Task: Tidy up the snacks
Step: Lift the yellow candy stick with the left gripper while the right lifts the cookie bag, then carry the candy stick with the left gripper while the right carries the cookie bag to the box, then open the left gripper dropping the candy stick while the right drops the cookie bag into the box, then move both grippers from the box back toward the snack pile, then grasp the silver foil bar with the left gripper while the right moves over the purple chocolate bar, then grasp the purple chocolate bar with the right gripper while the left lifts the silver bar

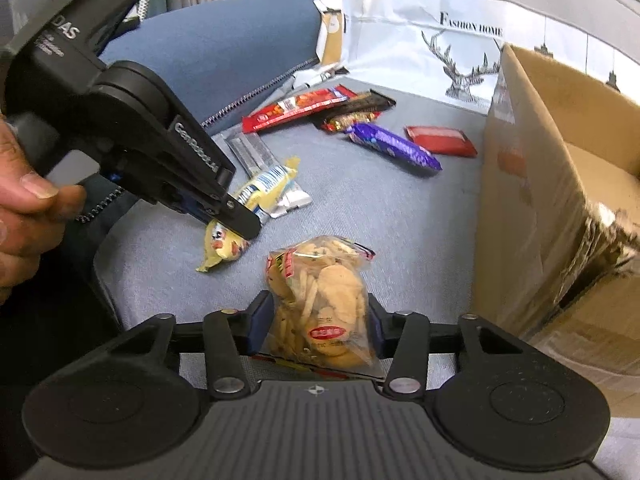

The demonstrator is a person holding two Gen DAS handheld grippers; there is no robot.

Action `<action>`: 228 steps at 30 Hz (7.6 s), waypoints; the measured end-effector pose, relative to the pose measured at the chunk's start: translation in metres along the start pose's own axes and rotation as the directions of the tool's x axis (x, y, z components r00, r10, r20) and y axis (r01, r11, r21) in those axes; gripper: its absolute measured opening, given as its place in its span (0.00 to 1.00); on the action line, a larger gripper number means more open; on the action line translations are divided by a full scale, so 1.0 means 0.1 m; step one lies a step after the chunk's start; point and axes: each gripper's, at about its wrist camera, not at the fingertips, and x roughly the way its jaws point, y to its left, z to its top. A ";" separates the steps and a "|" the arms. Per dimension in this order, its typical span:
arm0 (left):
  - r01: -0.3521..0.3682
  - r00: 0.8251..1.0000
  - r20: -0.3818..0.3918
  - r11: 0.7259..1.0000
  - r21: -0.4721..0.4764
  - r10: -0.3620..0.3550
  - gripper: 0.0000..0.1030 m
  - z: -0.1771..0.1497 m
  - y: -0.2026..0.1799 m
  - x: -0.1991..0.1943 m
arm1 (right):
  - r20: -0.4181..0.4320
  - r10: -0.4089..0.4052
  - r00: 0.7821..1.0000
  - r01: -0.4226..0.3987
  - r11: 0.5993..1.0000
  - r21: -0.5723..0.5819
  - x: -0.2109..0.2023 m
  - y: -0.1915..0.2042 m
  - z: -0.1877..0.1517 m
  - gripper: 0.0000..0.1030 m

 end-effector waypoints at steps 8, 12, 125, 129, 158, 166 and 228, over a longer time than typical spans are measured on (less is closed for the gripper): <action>0.112 0.991 0.083 0.992 -0.063 -0.106 0.13 -0.02 0.10 -0.17 | 0.094 -0.006 0.996 0.003 1.000 0.028 -0.17 -0.04 0.07 0.46; 0.151 0.980 0.138 0.986 -0.067 -0.141 0.13 -0.04 0.10 -0.27 | 0.153 -0.005 0.988 -0.001 0.999 0.043 -0.28 -0.06 0.11 0.46; 0.271 0.877 0.344 0.936 0.223 -0.336 0.38 0.68 -2.80 -0.28 | 0.469 -0.498 0.730 0.034 0.711 0.703 -1.29 -2.31 0.10 0.51; 0.261 0.874 0.370 0.947 0.186 -0.314 0.44 0.63 -2.61 -0.34 | 0.447 -0.496 0.745 0.040 0.702 0.711 -1.26 -2.34 0.10 0.63; 0.152 0.916 0.378 0.988 -0.009 -0.137 0.35 -0.60 -0.78 -0.01 | 0.405 -0.452 0.795 0.165 0.803 0.572 -1.22 -1.72 -0.03 0.41; 0.162 0.880 0.467 0.978 -0.128 -0.085 0.28 -0.51 -0.51 -0.23 | 0.364 -0.454 0.813 0.186 0.795 0.577 -1.23 -1.62 -0.03 0.35; -0.127 0.858 0.378 0.856 -0.502 0.349 0.08 0.05 0.02 0.21 | -0.189 -0.190 0.963 0.181 0.981 -0.066 1.43 -0.40 1.42 0.15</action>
